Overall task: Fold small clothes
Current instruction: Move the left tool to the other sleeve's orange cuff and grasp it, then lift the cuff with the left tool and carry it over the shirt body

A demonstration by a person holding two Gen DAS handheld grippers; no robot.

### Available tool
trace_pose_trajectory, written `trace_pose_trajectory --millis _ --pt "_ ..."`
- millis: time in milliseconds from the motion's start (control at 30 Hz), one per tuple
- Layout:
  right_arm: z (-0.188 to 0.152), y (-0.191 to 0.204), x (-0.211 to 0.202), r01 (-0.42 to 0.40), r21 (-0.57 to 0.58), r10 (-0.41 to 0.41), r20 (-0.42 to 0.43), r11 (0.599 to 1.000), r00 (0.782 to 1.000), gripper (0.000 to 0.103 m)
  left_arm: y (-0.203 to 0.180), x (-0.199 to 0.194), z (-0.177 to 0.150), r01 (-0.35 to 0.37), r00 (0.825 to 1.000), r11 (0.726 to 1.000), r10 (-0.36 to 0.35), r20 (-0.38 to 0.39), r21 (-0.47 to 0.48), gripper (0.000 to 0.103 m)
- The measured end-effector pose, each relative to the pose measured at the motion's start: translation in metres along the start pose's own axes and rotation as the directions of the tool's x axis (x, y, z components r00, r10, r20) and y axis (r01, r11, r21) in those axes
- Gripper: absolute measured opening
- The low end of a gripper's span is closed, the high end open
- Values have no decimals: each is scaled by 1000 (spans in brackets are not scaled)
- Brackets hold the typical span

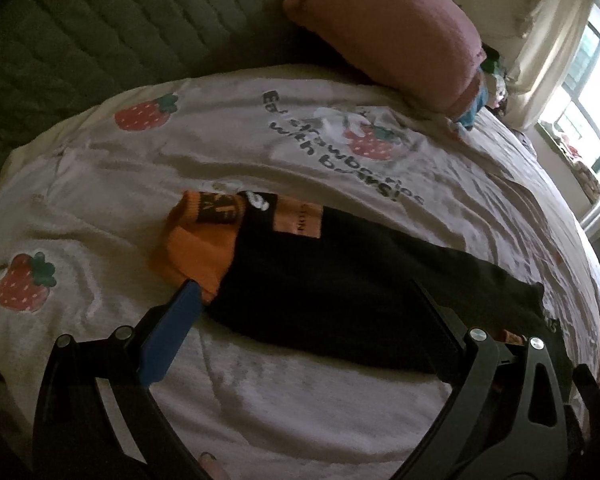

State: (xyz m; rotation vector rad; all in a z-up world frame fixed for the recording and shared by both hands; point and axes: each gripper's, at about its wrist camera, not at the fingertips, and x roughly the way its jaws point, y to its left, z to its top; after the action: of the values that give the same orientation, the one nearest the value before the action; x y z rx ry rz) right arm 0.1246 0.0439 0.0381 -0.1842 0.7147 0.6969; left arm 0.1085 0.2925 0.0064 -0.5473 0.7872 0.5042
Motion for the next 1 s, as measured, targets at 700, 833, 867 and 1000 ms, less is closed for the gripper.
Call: trace_pose_trajectory --millis 700,833,867,1000 --pt "-17 -7 22 -30 51 33 -51 998 998 98 47 42 5 -48 998 986 41 -45 -161 45" --pt "-20 -14 17 -28 79 32 -43 996 999 98 49 41 6 -26 999 984 22 -24 -175 8" --pt "-21 -15 15 -28 87 32 -41 996 999 98 47 34 7 3 1000 985 -4 -1 -172 7" --pt "-24 -25 6 -25 122 29 -29 992 999 98 36 10 10 97 994 984 -88 66 -147 6"
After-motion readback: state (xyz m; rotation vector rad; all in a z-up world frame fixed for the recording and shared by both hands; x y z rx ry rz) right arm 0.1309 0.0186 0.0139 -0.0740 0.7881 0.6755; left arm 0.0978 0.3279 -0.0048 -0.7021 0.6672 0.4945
